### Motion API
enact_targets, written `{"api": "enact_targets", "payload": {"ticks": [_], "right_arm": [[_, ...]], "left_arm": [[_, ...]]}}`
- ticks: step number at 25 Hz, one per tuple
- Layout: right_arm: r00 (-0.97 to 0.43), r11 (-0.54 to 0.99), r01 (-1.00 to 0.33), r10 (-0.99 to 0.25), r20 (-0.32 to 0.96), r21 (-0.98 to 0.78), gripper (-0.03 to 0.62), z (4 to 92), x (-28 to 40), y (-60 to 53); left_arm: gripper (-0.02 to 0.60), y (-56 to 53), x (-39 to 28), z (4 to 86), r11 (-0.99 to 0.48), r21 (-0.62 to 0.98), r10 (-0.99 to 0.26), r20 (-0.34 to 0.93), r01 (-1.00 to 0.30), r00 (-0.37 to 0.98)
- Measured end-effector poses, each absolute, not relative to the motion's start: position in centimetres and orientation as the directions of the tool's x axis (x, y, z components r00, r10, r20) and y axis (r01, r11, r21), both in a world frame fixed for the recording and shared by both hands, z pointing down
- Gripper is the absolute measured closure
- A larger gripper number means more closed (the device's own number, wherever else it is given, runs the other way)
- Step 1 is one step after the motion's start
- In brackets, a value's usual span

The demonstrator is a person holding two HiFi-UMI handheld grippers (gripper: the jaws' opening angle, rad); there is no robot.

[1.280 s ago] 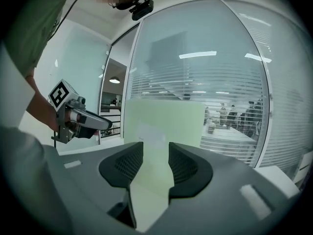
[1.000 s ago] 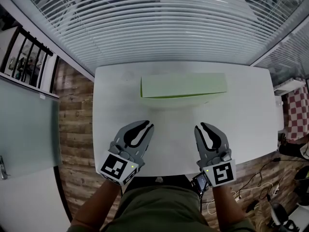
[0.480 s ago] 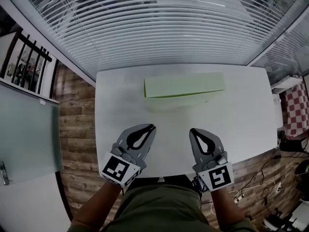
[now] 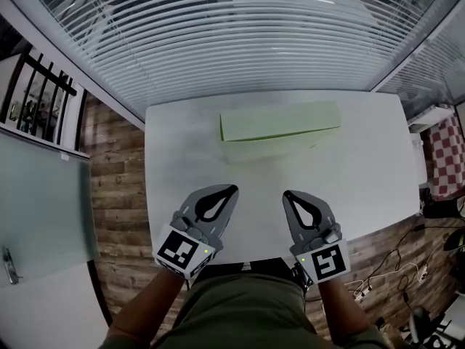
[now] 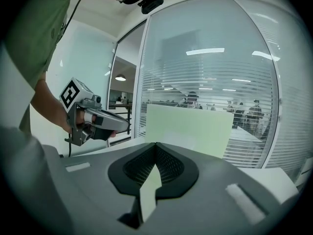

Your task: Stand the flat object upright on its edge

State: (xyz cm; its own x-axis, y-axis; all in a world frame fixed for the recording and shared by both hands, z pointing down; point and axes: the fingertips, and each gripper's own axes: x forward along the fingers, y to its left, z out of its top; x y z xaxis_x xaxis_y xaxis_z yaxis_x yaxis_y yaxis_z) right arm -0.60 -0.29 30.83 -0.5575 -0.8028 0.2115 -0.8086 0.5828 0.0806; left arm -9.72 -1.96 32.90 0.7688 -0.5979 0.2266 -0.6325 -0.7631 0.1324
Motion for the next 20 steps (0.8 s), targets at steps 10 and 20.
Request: {"api": "enact_targets", "payload": {"ticks": [10, 20], "right_arm": [[-0.550, 0.582, -0.809, -0.800, 0.239, 0.084, 0.583, 31.6, -0.6, -0.1], [-0.532, 0.566, -0.821, -0.807, 0.257, 0.077, 0.583, 32.1, 0.2, -0.3]], "left_arm": [[0.581, -1.9, -9.8, 33.0, -0.774, 0.129, -0.583, 0.237, -0.620, 0.777], [0.581, -1.7, -9.8, 33.7, -0.762, 0.154, -0.588, 0.242, -0.629, 0.772]]}}
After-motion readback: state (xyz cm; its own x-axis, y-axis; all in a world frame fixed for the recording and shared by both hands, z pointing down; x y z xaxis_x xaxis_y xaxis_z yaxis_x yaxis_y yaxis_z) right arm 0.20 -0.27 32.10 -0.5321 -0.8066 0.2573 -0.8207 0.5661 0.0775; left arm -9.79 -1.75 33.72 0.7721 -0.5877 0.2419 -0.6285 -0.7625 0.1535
